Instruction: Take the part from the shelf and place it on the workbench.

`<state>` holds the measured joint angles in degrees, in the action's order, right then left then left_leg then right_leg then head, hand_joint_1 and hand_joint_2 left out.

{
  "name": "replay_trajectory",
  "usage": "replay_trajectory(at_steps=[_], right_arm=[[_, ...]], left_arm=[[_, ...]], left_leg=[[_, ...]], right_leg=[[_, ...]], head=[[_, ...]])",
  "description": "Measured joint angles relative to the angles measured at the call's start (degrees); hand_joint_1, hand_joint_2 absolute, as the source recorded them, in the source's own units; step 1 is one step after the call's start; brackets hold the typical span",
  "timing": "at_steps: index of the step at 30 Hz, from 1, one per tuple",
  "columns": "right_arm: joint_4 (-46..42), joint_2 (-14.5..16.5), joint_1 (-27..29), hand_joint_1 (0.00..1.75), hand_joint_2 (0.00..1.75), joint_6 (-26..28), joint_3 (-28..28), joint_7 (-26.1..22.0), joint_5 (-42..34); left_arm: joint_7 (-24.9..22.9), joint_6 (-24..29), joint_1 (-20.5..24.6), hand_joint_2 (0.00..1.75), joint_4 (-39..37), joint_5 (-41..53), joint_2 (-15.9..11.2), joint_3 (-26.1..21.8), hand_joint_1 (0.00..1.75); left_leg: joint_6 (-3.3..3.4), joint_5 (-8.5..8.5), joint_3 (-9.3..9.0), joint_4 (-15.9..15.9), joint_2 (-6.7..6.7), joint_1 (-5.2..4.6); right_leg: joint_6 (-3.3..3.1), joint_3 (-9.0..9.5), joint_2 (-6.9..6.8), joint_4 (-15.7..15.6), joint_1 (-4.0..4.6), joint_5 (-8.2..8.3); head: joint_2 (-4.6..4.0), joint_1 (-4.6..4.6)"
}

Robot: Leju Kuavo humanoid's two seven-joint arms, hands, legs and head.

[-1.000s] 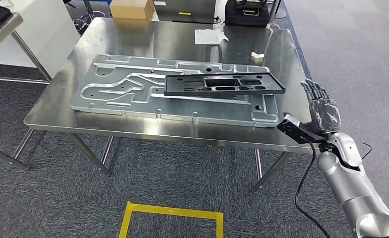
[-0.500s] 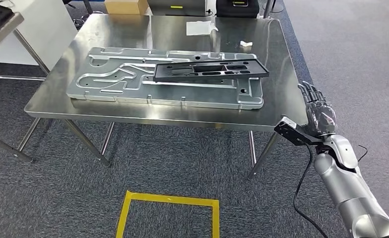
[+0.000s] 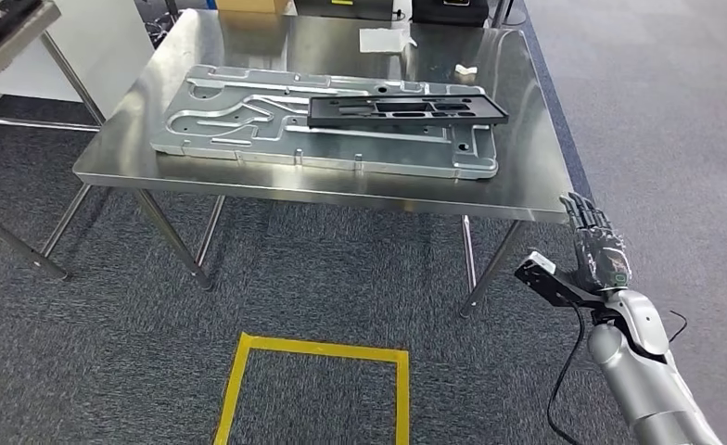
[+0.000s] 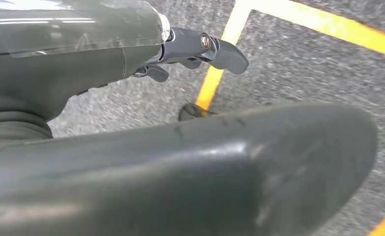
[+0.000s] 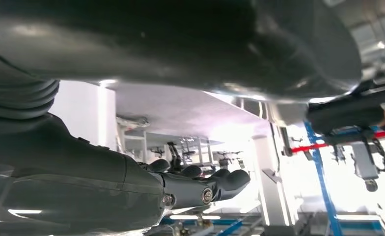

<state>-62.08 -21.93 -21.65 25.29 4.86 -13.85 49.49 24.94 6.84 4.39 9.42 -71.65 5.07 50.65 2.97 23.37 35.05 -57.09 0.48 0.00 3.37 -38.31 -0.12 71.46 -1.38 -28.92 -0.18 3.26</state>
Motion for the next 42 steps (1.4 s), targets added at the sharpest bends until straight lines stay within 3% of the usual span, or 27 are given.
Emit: replay_trajectory(at_steps=[1,3,5,7,8,11,12,13,14,15,17,19,21,23,24,27,28,29,30,31,33,35,36,38,39,40,42], right_arm=[[-0.4,0.1,0.5,0.0,0.0,0.0,-0.4,0.0,0.2],[-1.4,0.2,1.4,0.0,0.0,-0.1,-1.4,-0.4,0.1],[-2.6,0.2,2.9,0.0,0.0,-0.7,-2.7,-1.0,-0.3],[-3.2,0.3,4.3,0.0,0.0,-1.4,-3.4,-1.6,-0.6],[-3.3,0.5,4.6,0.0,0.0,-1.7,-3.6,-1.8,-0.6],[-3.3,0.8,4.9,0.0,0.0,-1.9,-3.6,-2.3,-0.7],[-3.2,0.9,4.9,0.0,0.0,-2.0,-3.6,-2.4,-1.0],[-2.9,1.0,4.9,0.0,0.0,-2.1,-3.5,-2.6,-1.6],[-2.5,1.0,4.9,0.0,0.0,-2.1,-3.4,-2.9,-2.4],[-1.8,1.2,4.9,0.0,0.0,-2.2,-3.3,-3.3,-3.4],[0.3,1.7,5.0,0.0,0.0,-1.9,-2.9,-4.0,-4.9],[2.5,2.8,5.6,0.0,0.0,-0.7,-2.6,-4.3,-5.6],[4.4,4.4,6.6,0.0,0.0,0.6,-2.3,-4.3,-5.6],[5.7,5.5,7.5,0.0,0.0,1.2,-1.9,-4.3,-5.6],[6.2,5.8,7.9,0.0,0.0,1.2,-1.9,-4.2,-5.5],[7.4,7.0,8.4,0.0,0.0,-0.2,-1.8,-3.4,-5.4],[7.9,7.7,8.7,0.0,0.0,-1.2,-1.8,-3.2,-5.7],[8.3,8.5,9.0,0.0,0.0,-2.5,-1.8,-3.3,-6.6],[9.0,9.5,9.3,0.0,0.0,-4.1,-1.9,-3.7,-8.1],[9.8,10.5,9.5,0.0,0.0,-5.9,-2.1,-4.4,-10.1],[11.9,12.3,9.5,0.0,0.0,-9.3,-3.1,-6.3,-14.9],[14.6,13.8,9.4,0.0,0.0,-12.3,-4.9,-8.0,-19.5],[16.1,14.5,9.5,0.0,0.0,-13.6,-5.9,-8.6,-21.6],[19.3,16.0,10.0,0.0,0.0,-15.5,-7.9,-9.7,-24.7],[20.6,16.6,10.4,0.0,0.0,-16.0,-8.6,-10.2,-25.5],[21.7,17.2,10.7,0.0,0.0,-16.3,-9.2,-10.5,-25.9],[23.4,18.1,11.0,0.0,0.0,-16.6,-9.9,-10.8,-26.2]], left_arm=[[0.0,-0.1,0.0,0.0,0.0,0.1,0.0,0.1,0.0],[-0.1,-0.3,0.1,0.0,0.0,0.2,0.0,0.3,0.0],[-0.2,-0.3,0.0,0.0,0.0,0.3,0.1,0.6,0.0],[-0.6,-0.2,-0.2,0.0,0.0,0.4,0.1,1.1,0.0],[-0.8,-0.1,-0.3,0.0,0.0,0.4,0.1,1.3,0.0],[-1.2,0.1,-0.2,0.0,0.0,0.4,0.1,1.5,0.0],[-1.4,0.2,-0.2,0.0,0.0,0.4,0.1,1.6,0.0],[-1.6,0.5,-0.1,0.0,0.0,0.5,0.1,1.6,0.0],[-1.8,0.8,-0.1,0.0,0.0,0.6,0.1,1.7,0.0],[-2.0,1.2,-0.1,0.0,0.0,0.7,0.1,1.9,0.0],[-2.3,1.9,0.0,0.0,0.0,1.1,0.0,2.3,0.0],[-2.6,2.5,0.1,0.0,0.0,1.6,-0.1,2.8,0.0],[-2.7,2.7,0.2,0.0,0.0,1.9,-0.2,3.2,0.0],[-2.8,2.7,0.3,0.0,0.0,2.1,-0.3,3.7,0.0],[-2.8,2.8,0.3,0.0,0.0,2.1,-0.3,3.8,0.0],[-3.0,3.0,0.4,0.0,0.0,2.1,-0.4,4.2,0.0],[-3.2,3.2,0.3,0.0,-0.1,2.1,-0.4,4.2,0.0],[-3.4,3.3,0.3,0.0,-0.1,2.0,-0.4,4.3,0.0],[-3.5,3.4,0.3,0.0,-0.1,2.0,-0.4,4.3,0.0],[-3.6,3.5,0.3,0.0,-0.1,2.0,-0.4,4.4,0.0],[-3.7,3.4,0.4,0.0,-0.1,2.1,-0.3,4.5,0.0],[-3.8,3.3,0.4,0.0,-0.1,2.5,-0.1,5.0,0.0],[-4.0,3.3,0.3,0.0,-0.1,2.7,0.0,5.4,0.0],[-4.3,3.1,0.1,0.0,-0.1,3.1,0.0,6.0,0.0],[-4.5,3.0,0.0,0.0,-0.1,3.2,0.0,6.3,0.0],[-4.6,3.0,-0.1,0.0,-0.1,3.3,0.0,6.6,0.0],[-4.7,3.0,-0.1,0.0,-0.1,3.3,0.0,7.0,0.0]], left_leg=[[-0.2,-0.43,0.73,-0.3,0.07,-0.01],[-0.72,-1.16,1.73,-0.9,0.18,-0.16],[-1.38,-1.95,2.08,-1.0,0.2,-0.21],[-2.12,-2.1,2.48,-1.1,0.1,-0.11],[-2.46,-0.84,3.04,-2.1,0.02,-0.06],[-3.18,7.45,5.76,-10.7,-0.12,0.16],[-3.35,9.53,6.44,-14.4,-0.11,0.22],[-3.49,10.33,6.58,-17.0,-0.11,0.27],[-3.57,9.84,5.98,-18.2,-0.11,0.33],[-3.58,8.34,4.44,-17.2,-0.11,0.4],[-3.45,5.89,-1.12,-10.3,-0.2,0.57],[-2.94,6.25,-6.07,-2.8,-0.55,0.46],[-2.1,6.73,-7.2,-0.4,-0.8,0.18],[-1.03,5.64,-6.51,-0.2,-0.58,0.17],[-0.48,4.94,-6.01,0.0,-0.43,0.16],[0.32,2.8,-3.56,0.1,-0.13,-0.01],[0.34,2.11,-2.61,0.1,-0.09,-0.11],[0.32,1.44,-1.66,0.0,-0.04,-0.21],[0.26,0.82,-0.79,0.0,-0.02,-0.3],[0.17,0.25,-0.01,-0.1,-0.01,-0.39],[-0.1,-0.77,1.17,-0.3,0.01,-0.57],[-0.62,-1.77,1.74,-0.5,0.07,-0.64],[-0.96,-2.26,1.86,-0.4,0.1,-0.6],[-1.7,-2.36,2.19,-0.5,0.05,-0.4],[-2.03,-1.02,2.68,-1.4,-0.02,-0.35],[-2.36,1.37,3.45,-3.5,-0.1,-0.27],[-2.91,7.27,5.36,-10.5,-0.16,0.04]], right_leg=[[-0.15,3.09,-0.04,-3.6,0.0,0.82],[-0.74,8.84,-0.13,-11.5,0.29,0.04],[-1.5,10.8,-0.21,-15.0,0.73,-1.01],[-2.38,10.14,-0.33,-15.1,0.66,-0.09],[-2.88,9.59,-0.39,-15.2,0.55,0.57],[-3.76,7.31,-0.42,-15.3,0.44,2.57],[-3.75,6.44,-0.42,-15.2,0.46,3.22],[-3.68,5.51,-0.43,-15.1,0.47,3.86],[-3.55,4.57,-0.44,-14.9,0.47,4.47],[-3.39,3.67,-0.45,-14.7,0.45,5.01],[-2.89,2.11,-0.45,-14.1,0.43,5.91],[-2.21,1.26,-0.47,-13.6,0.52,6.7],[-1.41,1.12,-0.53,-13.7,0.58,7.61],[-0.71,0.82,-0.49,-13.5,0.3,7.5],[-0.46,0.3,-0.43,-12.3,0.15,5.93],[0.03,-2.48,-0.22,-2.8,0.06,-2.5],[0.14,-3.0,-0.18,0.5,0.07,-3.92],[0.15,-2.81,-0.16,2.5,0.07,-3.99],[0.04,-1.62,-0.15,2.5,0.09,-2.85],[-0.21,0.57,-0.15,0.6,0.14,-1.33],[-1.14,7.18,-0.21,-7.7,0.57,-0.24],[-2.0,11.85,-0.32,-14.5,1.09,-1.37],[-2.33,12.6,-0.36,-16.0,1.31,-1.66],[-3.08,12.11,-0.43,-16.6,1.19,-0.68],[-3.55,11.61,-0.5,-16.7,1.07,0.02],[-3.91,10.94,-0.56,-16.9,0.89,0.78],[-4.23,9.22,-0.53,-16.7,0.88,2.08]], head=[[0.01,0.0],[0.01,0.02],[0.01,0.04],[0.0,0.04],[0.0,0.05],[0.0,0.05],[0.0,0.05],[0.0,0.06],[0.0,0.07],[0.0,0.07],[0.01,0.07],[0.01,0.04],[0.01,0.03],[0.01,0.02],[0.0,0.01],[0.0,-0.01],[0.0,-0.01],[0.0,0.0],[0.0,0.0],[0.0,0.0],[0.0,-0.01],[0.01,0.01],[0.01,0.0],[0.0,0.01],[0.0,0.01],[0.0,0.02],[0.0,0.04]])
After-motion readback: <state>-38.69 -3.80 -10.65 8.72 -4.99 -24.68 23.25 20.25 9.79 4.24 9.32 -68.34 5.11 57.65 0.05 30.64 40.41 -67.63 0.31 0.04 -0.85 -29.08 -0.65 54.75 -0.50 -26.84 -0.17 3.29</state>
